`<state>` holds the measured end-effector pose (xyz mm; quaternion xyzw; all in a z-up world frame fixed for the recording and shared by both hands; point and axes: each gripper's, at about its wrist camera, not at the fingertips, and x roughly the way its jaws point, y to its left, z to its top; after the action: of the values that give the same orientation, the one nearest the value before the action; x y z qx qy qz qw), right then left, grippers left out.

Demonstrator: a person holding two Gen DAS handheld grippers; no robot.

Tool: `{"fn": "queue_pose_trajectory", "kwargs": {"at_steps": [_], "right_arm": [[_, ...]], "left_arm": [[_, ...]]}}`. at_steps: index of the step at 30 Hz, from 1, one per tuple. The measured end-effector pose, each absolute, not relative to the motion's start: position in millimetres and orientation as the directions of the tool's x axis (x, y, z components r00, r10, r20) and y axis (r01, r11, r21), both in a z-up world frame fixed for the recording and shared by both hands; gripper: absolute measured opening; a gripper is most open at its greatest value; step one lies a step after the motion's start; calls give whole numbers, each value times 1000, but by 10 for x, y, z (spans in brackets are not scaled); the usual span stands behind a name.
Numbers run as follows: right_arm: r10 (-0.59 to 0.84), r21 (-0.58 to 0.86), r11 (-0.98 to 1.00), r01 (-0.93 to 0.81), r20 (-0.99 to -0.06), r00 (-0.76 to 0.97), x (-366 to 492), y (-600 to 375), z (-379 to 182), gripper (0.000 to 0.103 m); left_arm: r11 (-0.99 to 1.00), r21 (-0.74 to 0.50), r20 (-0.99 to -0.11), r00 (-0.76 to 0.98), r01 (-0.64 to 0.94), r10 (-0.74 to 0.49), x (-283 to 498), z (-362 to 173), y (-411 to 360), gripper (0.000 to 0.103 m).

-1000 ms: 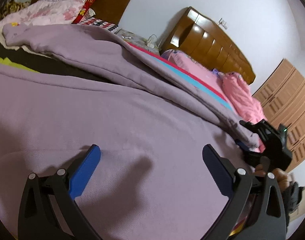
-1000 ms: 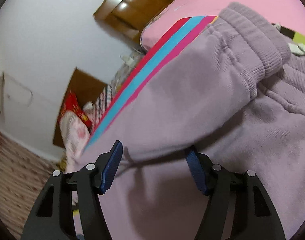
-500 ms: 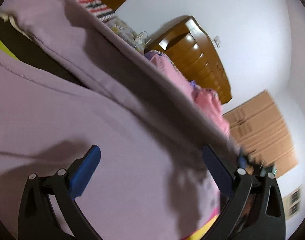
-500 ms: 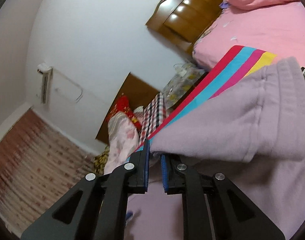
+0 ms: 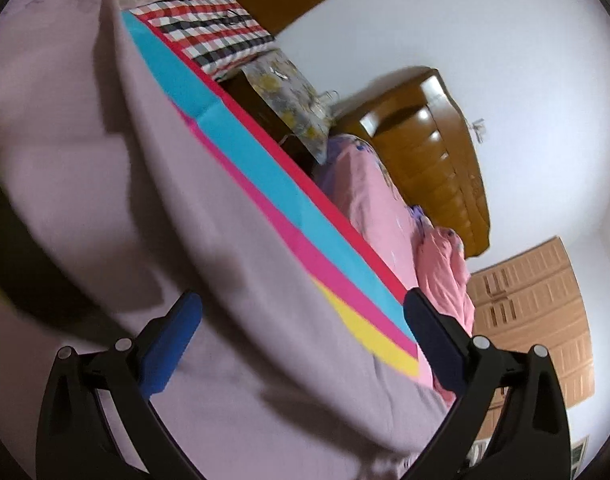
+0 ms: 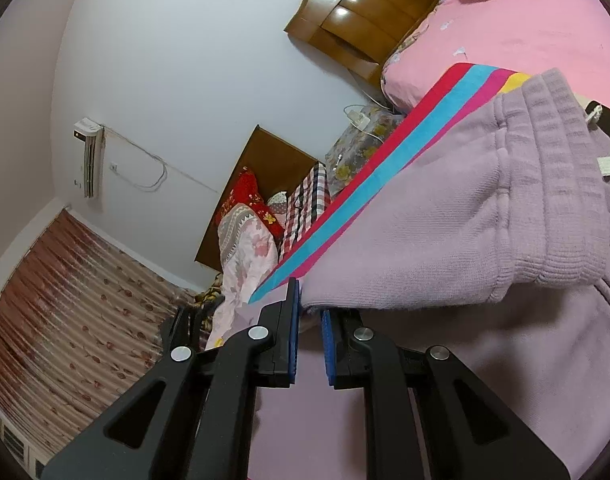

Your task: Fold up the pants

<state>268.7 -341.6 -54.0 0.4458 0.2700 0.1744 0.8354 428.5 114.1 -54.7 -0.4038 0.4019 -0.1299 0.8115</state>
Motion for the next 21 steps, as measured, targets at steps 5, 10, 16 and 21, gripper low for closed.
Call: {"fn": "queue_pose_trajectory", "kwargs": {"at_steps": [5,10,16,21], "right_arm": [[528,830,556,-39,-317,787,2639,-3394,-567,14],[513,799,599,-41,-345,786,2520,-3428,-492,14],[451,669,743,-19,-480,752,2004,-3645,-525,14],[440,608,791,65,-640,630,1692,-3613,-1018,15]], "left_arm": [[612,-769,-588,580,-185,-564,4663,-790,1395,4],[758,-652,-527,710,14,-467,3840,-125,1378,4],[890,-432,-554,734,148,-391,2235,0,1025,4],[831,-556,-648,626,-2,-433,1928,-945,1263,8]]}}
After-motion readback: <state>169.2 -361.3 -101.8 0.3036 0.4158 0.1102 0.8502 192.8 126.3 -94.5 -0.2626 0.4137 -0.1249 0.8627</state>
